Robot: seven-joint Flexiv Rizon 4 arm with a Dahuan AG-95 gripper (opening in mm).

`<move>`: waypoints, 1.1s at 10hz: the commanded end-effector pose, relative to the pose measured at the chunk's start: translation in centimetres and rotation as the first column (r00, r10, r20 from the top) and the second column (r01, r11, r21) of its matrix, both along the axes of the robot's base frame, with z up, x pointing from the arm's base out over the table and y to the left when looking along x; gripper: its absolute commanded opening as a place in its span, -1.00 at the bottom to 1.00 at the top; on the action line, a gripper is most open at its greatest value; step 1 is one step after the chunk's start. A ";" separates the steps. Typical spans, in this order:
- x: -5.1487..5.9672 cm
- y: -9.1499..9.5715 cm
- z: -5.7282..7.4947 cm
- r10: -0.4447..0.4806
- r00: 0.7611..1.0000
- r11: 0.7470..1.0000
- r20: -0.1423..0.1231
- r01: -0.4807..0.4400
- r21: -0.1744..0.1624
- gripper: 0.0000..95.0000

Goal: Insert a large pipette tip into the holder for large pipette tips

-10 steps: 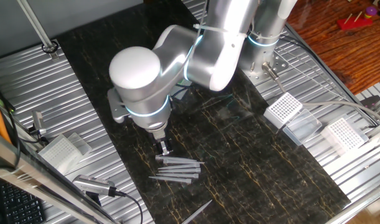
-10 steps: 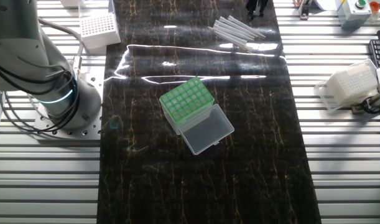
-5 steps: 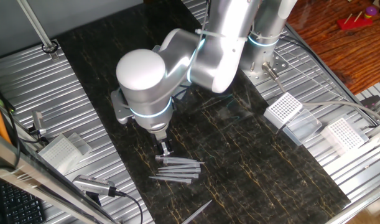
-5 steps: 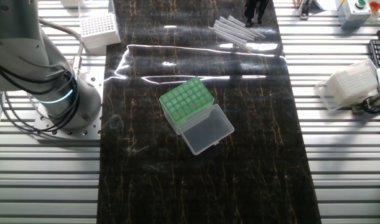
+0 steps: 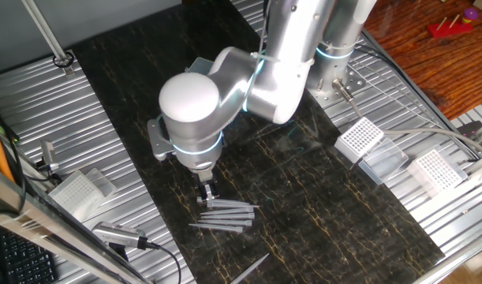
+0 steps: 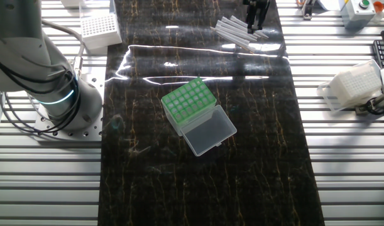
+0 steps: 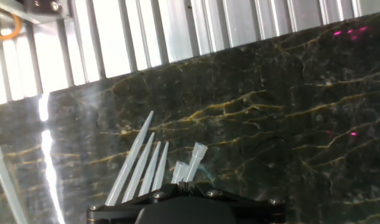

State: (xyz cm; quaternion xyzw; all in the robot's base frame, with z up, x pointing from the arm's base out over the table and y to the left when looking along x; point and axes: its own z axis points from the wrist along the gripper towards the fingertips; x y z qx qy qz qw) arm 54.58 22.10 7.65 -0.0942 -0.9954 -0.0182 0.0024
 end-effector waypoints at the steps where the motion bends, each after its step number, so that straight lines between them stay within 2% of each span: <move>1: 0.4 -0.8 -0.7 -0.020 1.000 1.000 -0.005 0.020 0.000 -1.00; 4: 1.0 -1.9 -1.0 -0.045 0.999 0.999 -0.013 0.045 0.003 -1.00; 11: 2.5 -1.2 -2.1 -0.069 0.998 0.998 -0.013 0.069 0.001 -1.00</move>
